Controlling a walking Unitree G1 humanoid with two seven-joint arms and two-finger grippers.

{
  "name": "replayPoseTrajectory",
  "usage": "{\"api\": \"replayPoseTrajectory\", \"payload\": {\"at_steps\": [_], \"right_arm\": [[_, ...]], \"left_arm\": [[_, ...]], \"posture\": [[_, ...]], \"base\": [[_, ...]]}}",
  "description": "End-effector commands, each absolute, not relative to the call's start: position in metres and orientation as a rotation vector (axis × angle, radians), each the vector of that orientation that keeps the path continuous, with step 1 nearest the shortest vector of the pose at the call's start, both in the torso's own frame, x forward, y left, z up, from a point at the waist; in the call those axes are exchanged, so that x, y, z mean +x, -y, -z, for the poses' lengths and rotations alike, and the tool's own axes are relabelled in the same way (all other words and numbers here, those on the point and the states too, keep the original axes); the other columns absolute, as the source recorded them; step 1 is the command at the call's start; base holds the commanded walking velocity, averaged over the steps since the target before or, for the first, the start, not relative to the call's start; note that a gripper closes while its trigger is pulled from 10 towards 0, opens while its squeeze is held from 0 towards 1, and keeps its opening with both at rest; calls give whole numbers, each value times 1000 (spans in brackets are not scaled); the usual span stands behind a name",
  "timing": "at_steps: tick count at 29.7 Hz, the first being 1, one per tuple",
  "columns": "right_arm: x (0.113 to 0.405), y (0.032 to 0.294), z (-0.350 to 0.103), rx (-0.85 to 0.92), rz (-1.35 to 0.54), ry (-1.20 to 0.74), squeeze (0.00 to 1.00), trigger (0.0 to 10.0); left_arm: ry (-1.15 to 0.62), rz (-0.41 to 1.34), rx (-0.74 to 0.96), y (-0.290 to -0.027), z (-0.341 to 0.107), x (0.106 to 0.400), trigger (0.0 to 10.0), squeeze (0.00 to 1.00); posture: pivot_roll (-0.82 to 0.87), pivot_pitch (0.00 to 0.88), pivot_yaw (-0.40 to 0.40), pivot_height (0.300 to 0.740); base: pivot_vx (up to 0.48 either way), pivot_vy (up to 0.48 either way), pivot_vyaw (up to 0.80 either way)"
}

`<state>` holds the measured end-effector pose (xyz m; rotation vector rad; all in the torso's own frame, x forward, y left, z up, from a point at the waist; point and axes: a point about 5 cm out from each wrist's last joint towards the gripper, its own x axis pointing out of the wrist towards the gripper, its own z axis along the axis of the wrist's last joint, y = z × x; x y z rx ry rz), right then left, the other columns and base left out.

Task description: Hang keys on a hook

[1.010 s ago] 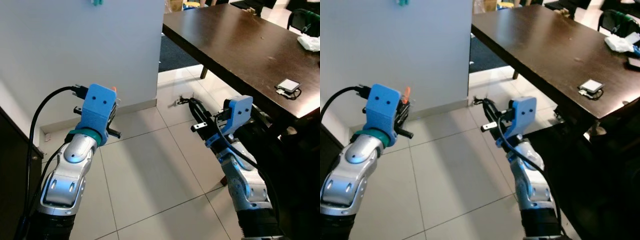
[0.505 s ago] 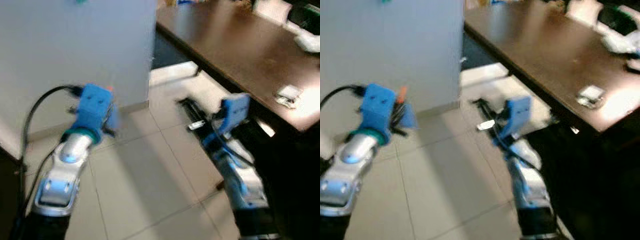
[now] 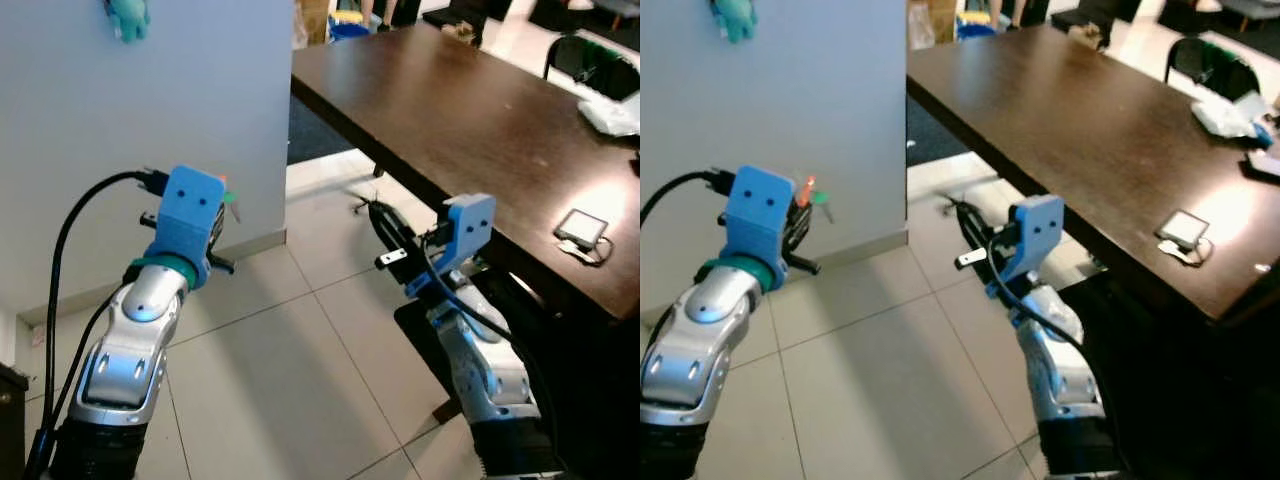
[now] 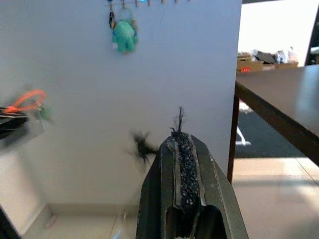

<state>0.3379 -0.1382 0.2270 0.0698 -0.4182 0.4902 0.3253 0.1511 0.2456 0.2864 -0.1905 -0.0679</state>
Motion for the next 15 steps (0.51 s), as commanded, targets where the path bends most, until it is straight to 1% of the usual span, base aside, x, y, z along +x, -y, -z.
{"api": "replayPoseTrajectory", "payload": {"at_steps": [1, 11, 12, 15], "right_arm": [[337, 138, -223, 74, -488, 411, 0, 10000], [337, 138, -223, 75, -486, 412, 0, 10000], [337, 138, -223, 76, -486, 412, 0, 10000], [337, 139, -224, 102, -482, 416, 0, 10000]], "left_arm": [[185, 61, 296, -153, -244, 324, 10000, 0], [188, 64, 293, -153, -245, 324, 10000, 0], [189, 65, 293, -153, -245, 324, 10000, 0], [192, 67, 292, -152, -246, 324, 10000, 0]], "posture": [[73, 145, 63, 740], [72, 145, 64, 740], [72, 145, 64, 740], [73, 146, 64, 740]], "base": [[480, 0, 800], [480, 0, 798], [480, 0, 500], [480, 0, 0]]}}
